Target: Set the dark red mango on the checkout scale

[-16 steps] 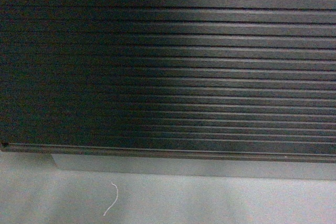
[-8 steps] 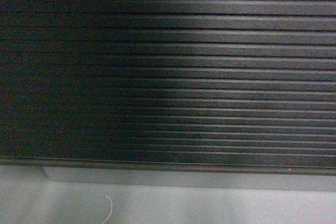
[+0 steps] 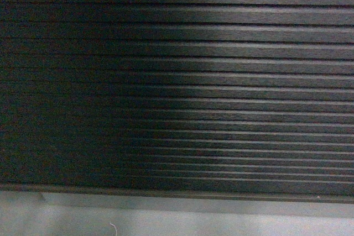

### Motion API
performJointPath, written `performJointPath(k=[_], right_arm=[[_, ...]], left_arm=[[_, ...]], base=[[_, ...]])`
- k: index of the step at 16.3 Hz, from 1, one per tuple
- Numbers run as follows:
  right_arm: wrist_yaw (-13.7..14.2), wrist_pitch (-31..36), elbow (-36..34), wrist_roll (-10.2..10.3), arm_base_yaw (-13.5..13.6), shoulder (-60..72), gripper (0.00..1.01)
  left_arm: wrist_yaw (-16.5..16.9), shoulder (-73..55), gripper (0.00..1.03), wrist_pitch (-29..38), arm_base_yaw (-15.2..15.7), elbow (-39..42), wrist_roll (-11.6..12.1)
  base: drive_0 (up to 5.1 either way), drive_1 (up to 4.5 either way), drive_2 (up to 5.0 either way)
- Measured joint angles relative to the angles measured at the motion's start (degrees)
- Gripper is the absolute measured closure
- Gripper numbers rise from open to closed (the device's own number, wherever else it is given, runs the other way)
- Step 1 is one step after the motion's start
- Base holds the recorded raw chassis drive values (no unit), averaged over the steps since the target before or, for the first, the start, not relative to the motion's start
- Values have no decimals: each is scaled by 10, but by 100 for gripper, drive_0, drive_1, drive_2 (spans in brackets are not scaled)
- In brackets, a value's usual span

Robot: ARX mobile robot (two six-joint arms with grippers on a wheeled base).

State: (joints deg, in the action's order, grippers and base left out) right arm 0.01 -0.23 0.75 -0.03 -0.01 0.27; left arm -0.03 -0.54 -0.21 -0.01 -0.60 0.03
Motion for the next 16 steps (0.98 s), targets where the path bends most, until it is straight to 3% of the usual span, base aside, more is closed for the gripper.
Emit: performJointPath(k=[6,16], right_arm=[[0,0,0,0,0,0,3],[0,0,0,0,0,0,3]], left_arm=[[0,0,5,0,0,0,0],[0,0,5,0,0,0,0]], base=[[-5,132,-141],[0,0,0]])
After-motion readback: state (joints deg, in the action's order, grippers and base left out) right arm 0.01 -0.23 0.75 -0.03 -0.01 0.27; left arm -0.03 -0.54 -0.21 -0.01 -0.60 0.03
